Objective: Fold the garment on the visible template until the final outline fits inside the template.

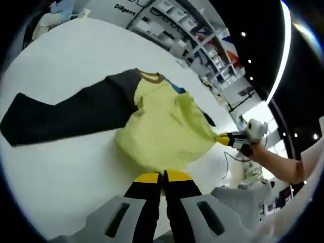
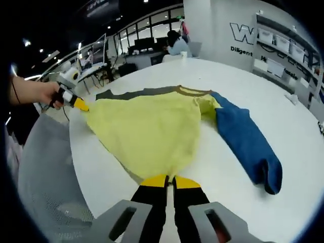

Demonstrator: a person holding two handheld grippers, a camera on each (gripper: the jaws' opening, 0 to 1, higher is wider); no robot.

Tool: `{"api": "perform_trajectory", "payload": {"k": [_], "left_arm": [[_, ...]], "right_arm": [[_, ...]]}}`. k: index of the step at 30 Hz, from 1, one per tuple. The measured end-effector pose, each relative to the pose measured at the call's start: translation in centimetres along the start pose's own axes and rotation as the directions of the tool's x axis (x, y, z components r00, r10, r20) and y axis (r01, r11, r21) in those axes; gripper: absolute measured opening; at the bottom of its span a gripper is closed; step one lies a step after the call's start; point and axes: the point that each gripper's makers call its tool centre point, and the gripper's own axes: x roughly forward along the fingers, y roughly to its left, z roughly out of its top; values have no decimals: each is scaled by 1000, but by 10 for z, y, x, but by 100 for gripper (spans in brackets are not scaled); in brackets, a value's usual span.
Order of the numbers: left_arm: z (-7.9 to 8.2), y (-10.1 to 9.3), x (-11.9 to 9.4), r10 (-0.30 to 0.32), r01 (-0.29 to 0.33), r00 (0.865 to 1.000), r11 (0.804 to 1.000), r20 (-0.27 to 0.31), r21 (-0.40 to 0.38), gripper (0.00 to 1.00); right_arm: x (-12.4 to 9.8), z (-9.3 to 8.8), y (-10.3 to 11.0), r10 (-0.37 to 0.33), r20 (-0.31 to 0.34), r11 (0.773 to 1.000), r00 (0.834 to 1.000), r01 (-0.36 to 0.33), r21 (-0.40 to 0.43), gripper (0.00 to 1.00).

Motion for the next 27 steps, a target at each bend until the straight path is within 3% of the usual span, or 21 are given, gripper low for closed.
{"api": "perform_trajectory", "payload": {"k": [6,8,13,15,27], "left_arm": [[-34,-7,9,1,3,994,999,-111,32,1],[-38,-4,9,9,-6,993,1000,-121,29,1],[-48,1,5,20,-18,989,1000,-150,19,1],[-53,-1,4,16,-13,987,1000,-160,18,1],[-74,-8,5,9,-3,977,1000,-215,31,1]], "right_arm": [[-6,-37,3,2,-57,999,998,1,40,0],[-7,-52,7,8,-102,999,995,-2,52,0],[-10,-78,15,11,-133,997,991,0,82,0],[-14,-80,15,7,-109,993,994,6,119,0],[-27,-92,15,-2,-119,994,993,16,113,0]]}}
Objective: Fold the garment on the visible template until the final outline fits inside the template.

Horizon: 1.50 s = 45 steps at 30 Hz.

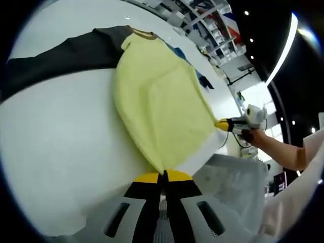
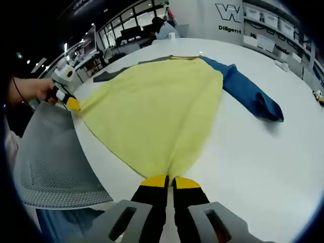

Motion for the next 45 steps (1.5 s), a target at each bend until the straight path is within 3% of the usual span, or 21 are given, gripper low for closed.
{"api": "perform_trajectory", "payload": {"k": [5,12,14,21,23,25,26,28,30,31,34,35,38,41,44,45], "left_arm": [[-5,8,-6,27,-27,1000,1000,-6,-1,1],[-1,10,-19,9,-9,1000,1000,3,-14,1],[8,8,-26,-21,22,999,1000,35,-15,1],[51,34,-61,55,-60,985,998,162,27,0],[57,35,-70,47,-51,985,998,168,24,0],[59,25,-72,-13,6,987,999,159,43,0],[59,25,-73,-6,-4,988,998,152,61,0],[62,36,-74,63,-85,986,987,154,140,0],[68,42,-74,80,-102,983,986,168,130,0],[78,52,-76,108,-137,972,982,208,132,1],[94,69,-80,155,-189,957,974,244,122,3],[104,79,-84,189,-234,944,961,271,146,4],[122,101,-90,254,-311,921,936,295,164,10],[134,125,-95,336,-410,894,880,296,241,21],[142,144,-102,408,-487,867,816,285,312,19],[142,148,-104,421,-496,864,810,278,313,19]], "right_arm": [[-4,-9,7,9,-6,1000,1000,-10,-24,0],[-8,-18,19,36,-21,998,999,-37,-50,0],[-9,-19,19,35,-25,998,999,-36,-58,0],[-21,-13,21,63,-31,996,998,-65,-53,5],[-25,-5,13,50,-13,998,999,-50,-38,4],[-26,4,3,38,9,999,999,-38,-21,3],[-25,8,-2,33,11,999,999,-33,-19,3],[-23,18,-16,4,31,1000,1000,-4,-16,4],[-18,30,-30,-14,51,1000,999,14,-10,6],[-17,35,-37,-31,63,999,998,32,-16,7],[-7,52,-57,-54,77,998,996,56,-20,9],[-5,56,-63,-64,77,998,995,66,-22,11],[4,74,-81,-86,103,995,991,91,-40,14],[10,90,-96,-103,124,993,987,109,-45,19],[16,107,-114,-124,127,990,984,132,-58,20],[19,112,-124,-126,128,989,984,134,-59,21]]}}
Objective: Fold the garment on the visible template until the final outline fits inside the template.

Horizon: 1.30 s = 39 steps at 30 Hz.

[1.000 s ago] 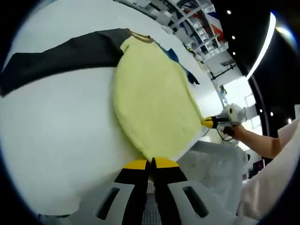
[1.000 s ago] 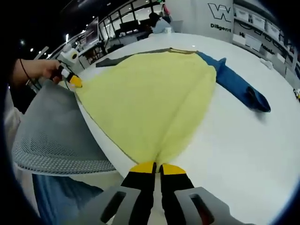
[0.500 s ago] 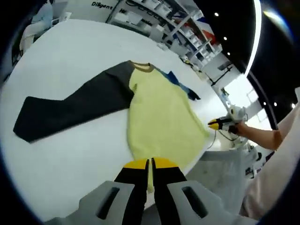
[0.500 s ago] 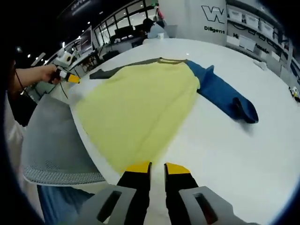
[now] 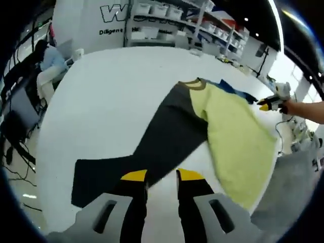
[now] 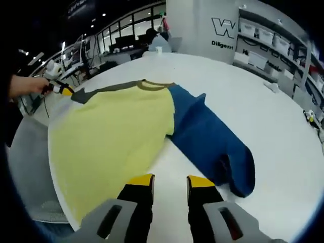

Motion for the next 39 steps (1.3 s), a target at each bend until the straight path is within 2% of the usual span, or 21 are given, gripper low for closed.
{"api": "perform_trajectory", "payload": {"k": [2,7,9,11,12,14,16,18,19,21,23,25,27,33,34,35,37,38,39], "left_arm": [[-3,13,-3,24,-23,1000,999,-13,22,20],[-25,38,-18,68,-62,994,995,-84,79,23],[-31,52,-25,99,-84,990,987,-102,139,24],[-36,56,-28,95,-78,990,985,-105,153,25],[-37,59,-30,89,-64,991,972,-102,227,26],[-48,67,-35,106,-62,983,959,-149,275,28],[-49,67,-37,96,-47,986,944,-137,326,28],[-56,76,-41,133,-57,976,921,-174,384,27],[-57,81,-41,153,-61,971,901,-182,429,27],[-59,85,-40,161,-63,970,892,-184,447,24],[-62,89,-39,168,-42,964,862,-207,506,21],[-61,88,-36,165,-27,965,838,-205,545,20],[-63,90,-35,168,-14,961,821,-218,570,18],[-66,94,-29,158,19,957,801,-242,599,16],[-69,95,-27,157,34,954,790,-255,612,14],[-68,94,-27,151,34,958,786,-246,617,12],[-69,95,-26,145,49,955,783,-258,620,7],[-74,94,-26,124,74,952,795,-282,601,1],[-75,86,-25,82,122,953,781,-293,613,0]], "right_arm": [[4,5,0,1,2,1000,1000,-1,0,20],[10,14,-4,4,4,1000,1000,-4,-23,20],[12,15,-5,4,3,1000,1000,-4,-21,20],[12,15,-4,8,5,1000,1000,-8,-22,20],[13,14,-4,10,1,1000,1000,-10,-25,20],[13,15,-3,15,3,999,1000,-15,-31,20],[14,15,-3,16,2,999,1000,-16,-37,20],[13,16,-3,19,5,999,1000,-19,-42,20],[13,17,-3,19,6,999,1000,-19,-45,20],[13,18,-2,21,9,999,1000,-21,-47,20],[13,18,0,22,6,998,1000,-22,-51,21],[13,19,1,26,9,998,1000,-25,-56,20],[13,20,3,30,11,998,999,-30,-63,20],[15,27,14,46,16,995,999,-45,-89,21],[15,28,15,47,17,995,999,-46,-94,21],[15,28,16,50,16,994,999,-48,-98,21],[15,30,18,54,17,993,998,-52,-106,21],[16,30,19,56,16,993,998,-54,-108,21],[16,30,19,56,16,992,998,-54,-111,20]]}}
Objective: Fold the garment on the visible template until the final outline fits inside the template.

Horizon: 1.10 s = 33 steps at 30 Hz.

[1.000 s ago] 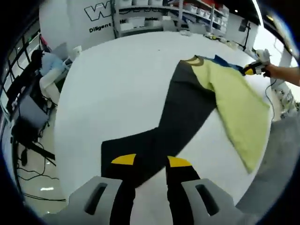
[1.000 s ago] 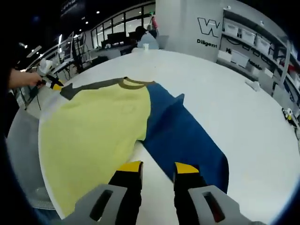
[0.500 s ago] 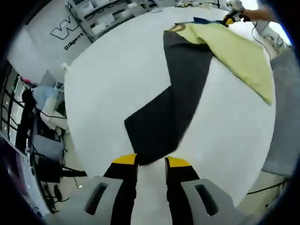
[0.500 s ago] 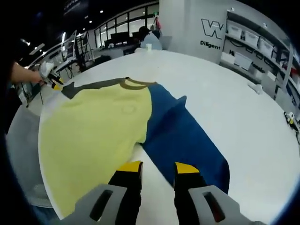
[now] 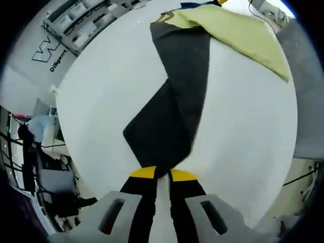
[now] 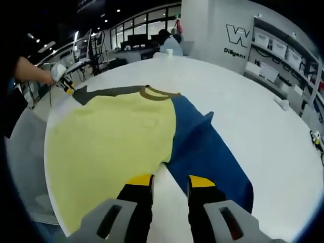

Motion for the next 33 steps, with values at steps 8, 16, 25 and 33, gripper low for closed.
{"api": "perform_trajectory", "payload": {"k": [8,16,25,33], "left_arm": [[-2,-14,-18,-89,87,996,994,-19,-65,0],[23,-45,-55,-279,285,958,933,59,-219,0],[81,-79,-109,-532,621,784,675,320,-398,0],[150,-55,-158,-464,847,522,383,716,-369,0]], "right_arm": [[0,2,3,0,1,1000,1000,0,0,20],[-3,2,7,3,3,1000,1000,-3,9,19],[-4,0,11,5,8,1000,1000,-5,27,18],[-3,-1,14,6,10,999,1000,-6,42,18]]}}
